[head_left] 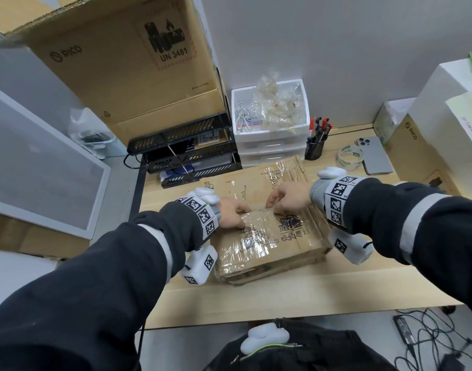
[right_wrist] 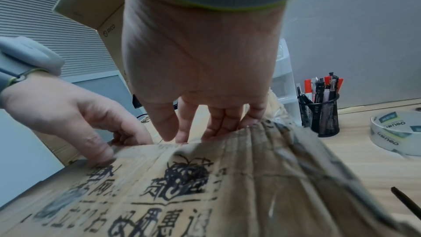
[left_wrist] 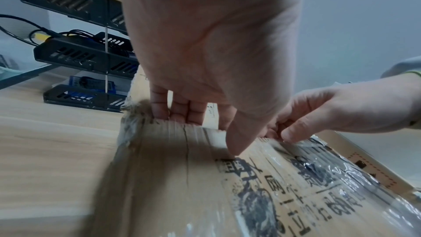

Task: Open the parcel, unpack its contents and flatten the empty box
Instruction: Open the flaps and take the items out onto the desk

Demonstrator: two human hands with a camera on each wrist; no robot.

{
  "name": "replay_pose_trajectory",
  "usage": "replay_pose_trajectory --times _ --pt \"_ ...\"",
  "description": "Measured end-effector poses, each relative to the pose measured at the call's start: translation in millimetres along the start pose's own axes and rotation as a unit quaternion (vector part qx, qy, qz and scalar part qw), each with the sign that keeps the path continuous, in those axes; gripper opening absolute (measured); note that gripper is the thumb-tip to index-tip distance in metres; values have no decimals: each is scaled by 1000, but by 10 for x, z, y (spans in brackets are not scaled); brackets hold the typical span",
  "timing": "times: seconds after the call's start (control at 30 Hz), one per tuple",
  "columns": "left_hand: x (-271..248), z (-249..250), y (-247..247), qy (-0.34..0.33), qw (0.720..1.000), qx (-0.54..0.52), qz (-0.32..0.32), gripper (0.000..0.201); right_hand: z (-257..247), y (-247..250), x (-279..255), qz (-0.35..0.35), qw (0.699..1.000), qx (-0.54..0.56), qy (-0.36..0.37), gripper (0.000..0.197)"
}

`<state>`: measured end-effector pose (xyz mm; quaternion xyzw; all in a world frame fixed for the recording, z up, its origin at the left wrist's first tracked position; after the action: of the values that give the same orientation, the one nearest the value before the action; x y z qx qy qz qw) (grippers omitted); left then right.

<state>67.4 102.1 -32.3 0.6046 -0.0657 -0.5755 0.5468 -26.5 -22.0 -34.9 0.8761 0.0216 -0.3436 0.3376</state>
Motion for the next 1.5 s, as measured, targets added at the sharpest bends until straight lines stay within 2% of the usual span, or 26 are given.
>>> replay_pose_trajectory --times 0.2,0.57,0.73,0.97,1.3,1.5 --pt "-24 40 -46 -4 1000 5 0 53 7 -52 50 -8 1000 -28 5 28" --pt "40 49 -80 -22 999 27 -18 59 4 -127 106 -39 996 -80 -16 47" --pt "77 9 -97 -15 999 30 -38 61 -17 -158 99 -72 996 -51 -7 50" --pt "122 15 -128 -21 999 29 -41 59 -72 -161 92 -57 992 -114 -7 51" --pt "147 -4 -143 -18 998 20 -50 61 -65 -191 150 -38 993 -109 -15 44" --pt "176 -4 -152 -9 998 19 -67 63 -42 -239 162 -52 976 -211 -21 42"
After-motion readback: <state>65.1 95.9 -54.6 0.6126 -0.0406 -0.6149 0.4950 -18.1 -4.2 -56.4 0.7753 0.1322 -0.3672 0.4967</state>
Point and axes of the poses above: each hand's wrist, its own x-axis towards the middle knuckle, its own y-axis out of the back of the hand, z = x × y, the point moved 7 cm from there along x, towards the middle knuckle, and after that the axes turned 4 degrees about z, right-handed, at the moved point
